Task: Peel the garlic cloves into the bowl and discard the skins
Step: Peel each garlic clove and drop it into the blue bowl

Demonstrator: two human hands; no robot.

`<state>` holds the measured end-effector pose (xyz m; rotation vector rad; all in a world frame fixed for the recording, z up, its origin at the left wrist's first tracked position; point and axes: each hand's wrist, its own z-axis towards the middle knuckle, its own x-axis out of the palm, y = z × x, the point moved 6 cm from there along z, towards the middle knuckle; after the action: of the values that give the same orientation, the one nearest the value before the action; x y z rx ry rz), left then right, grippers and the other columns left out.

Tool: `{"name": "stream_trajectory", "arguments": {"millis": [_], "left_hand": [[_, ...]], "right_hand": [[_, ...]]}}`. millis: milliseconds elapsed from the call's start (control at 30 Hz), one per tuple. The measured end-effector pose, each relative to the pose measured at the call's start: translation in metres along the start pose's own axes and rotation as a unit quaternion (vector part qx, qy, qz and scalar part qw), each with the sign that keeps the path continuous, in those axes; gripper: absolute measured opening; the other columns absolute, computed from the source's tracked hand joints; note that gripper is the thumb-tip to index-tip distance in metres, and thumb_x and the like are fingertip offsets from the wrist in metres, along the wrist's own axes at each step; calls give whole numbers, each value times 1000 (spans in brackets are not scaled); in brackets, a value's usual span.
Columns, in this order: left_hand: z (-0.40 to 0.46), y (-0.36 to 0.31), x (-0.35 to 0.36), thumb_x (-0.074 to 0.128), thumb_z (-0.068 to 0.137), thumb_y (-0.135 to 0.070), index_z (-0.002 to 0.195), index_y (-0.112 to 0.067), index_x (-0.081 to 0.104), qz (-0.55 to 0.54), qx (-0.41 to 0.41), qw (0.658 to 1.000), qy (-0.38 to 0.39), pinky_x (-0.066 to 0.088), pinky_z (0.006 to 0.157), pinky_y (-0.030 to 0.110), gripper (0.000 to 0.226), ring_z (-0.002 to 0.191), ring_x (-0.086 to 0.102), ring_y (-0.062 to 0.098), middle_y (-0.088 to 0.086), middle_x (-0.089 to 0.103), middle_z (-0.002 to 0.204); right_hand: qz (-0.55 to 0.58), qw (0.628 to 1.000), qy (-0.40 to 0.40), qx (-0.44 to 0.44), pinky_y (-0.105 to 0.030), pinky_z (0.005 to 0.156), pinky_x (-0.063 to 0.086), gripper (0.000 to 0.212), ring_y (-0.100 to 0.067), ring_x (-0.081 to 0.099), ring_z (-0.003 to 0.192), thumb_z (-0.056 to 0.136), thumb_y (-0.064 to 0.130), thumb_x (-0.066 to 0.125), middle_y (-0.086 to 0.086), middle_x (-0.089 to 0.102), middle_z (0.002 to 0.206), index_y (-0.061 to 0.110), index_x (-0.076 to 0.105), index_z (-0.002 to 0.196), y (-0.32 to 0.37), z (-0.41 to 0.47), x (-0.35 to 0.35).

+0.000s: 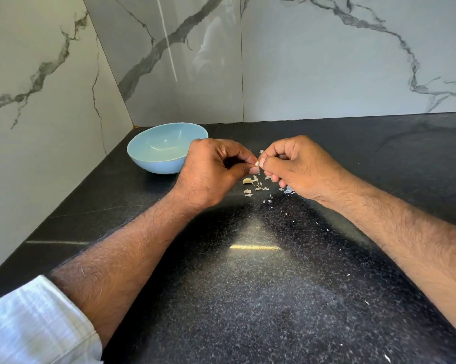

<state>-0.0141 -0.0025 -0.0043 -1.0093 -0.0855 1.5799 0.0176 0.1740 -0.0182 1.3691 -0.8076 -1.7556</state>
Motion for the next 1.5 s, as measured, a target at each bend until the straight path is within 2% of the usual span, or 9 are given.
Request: {"name": "stream_trajectory", "arguments": {"millis": [200, 400, 633, 733, 800, 933, 1033, 1300, 1500], "left_hand": [[0, 11, 8, 85, 90, -8, 106, -6, 81, -115, -60, 991, 29, 67, 78, 54, 17, 83, 80, 31, 6, 82, 93], [1, 12, 8, 76, 95, 2, 102, 3, 74, -185, -87, 979, 23, 64, 75, 34, 8, 77, 77, 22, 15, 78, 86], [-1, 13, 6, 69, 97, 8, 103, 1, 71, -285, -138, 949, -1, 63, 73, 30, 9, 77, 74, 19, 17, 72, 88], [-2, 16, 5, 68, 97, 6, 105, -3, 75, -322, -162, 933, -2, 62, 75, 29, 13, 78, 72, 17, 8, 75, 88], [-2, 18, 4, 71, 96, 4, 104, -7, 78, -315, -171, 934, -3, 61, 74, 28, 15, 78, 72, 15, 3, 77, 87], [-2, 18, 3, 75, 94, 1, 104, -7, 80, -286, -170, 943, -4, 60, 74, 28, 14, 82, 72, 19, 13, 80, 91], [-2, 18, 2, 76, 93, 1, 104, -4, 80, -272, -165, 948, -5, 59, 70, 27, 13, 80, 73, 17, 13, 80, 90], [-1, 16, 1, 82, 91, -4, 103, 1, 78, -209, -150, 966, -3, 58, 63, 28, 13, 76, 73, 20, 18, 79, 92], [-2, 16, 2, 80, 93, -7, 101, 2, 78, -198, -166, 966, 5, 58, 62, 28, 12, 74, 74, 20, 15, 79, 90]], "right_hand": [[54, 998, 12, 24, -40, 67, 49, 14, -18, 58, 68, 95, 19, 69, -5, 69, 73, 11, 78, 88, -3, 1, 0], [93, 995, 3, 42, -32, 60, 47, 14, -13, 57, 65, 97, 16, 68, 1, 66, 69, 9, 78, 91, -3, 2, -1], [14, 999, -40, 30, -33, 62, 51, 11, -9, 58, 58, 91, 19, 71, 4, 68, 65, 19, 77, 82, -10, 4, -12], [-23, 999, -25, -6, -34, 64, 59, 24, -7, 63, 63, 82, 7, 83, 4, 76, 84, 24, 75, 97, -4, 1, -13], [6, 1000, -6, -30, -34, 66, 60, 35, -7, 67, 69, 79, -2, 83, 1, 77, 95, 21, 76, 105, 4, -2, -11], [35, 996, -15, -77, -34, 60, 61, 13, -17, 77, 73, 90, 12, 81, -5, 79, 85, 16, 80, 102, 13, -5, -8], [21, 994, -11, -102, -39, 63, 63, 10, -21, 77, 74, 91, 17, 81, -4, 79, 82, 18, 81, 101, 15, -7, -8], [-31, 993, -32, -108, -23, 58, 56, 6, -8, 75, 66, 95, 23, 77, 6, 77, 75, 19, 81, 95, 17, -7, -9], [19, 994, -61, -89, -47, 62, 65, 6, -17, 75, 64, 91, 21, 82, -3, 77, 73, 15, 82, 93, 13, -8, -10]]}}
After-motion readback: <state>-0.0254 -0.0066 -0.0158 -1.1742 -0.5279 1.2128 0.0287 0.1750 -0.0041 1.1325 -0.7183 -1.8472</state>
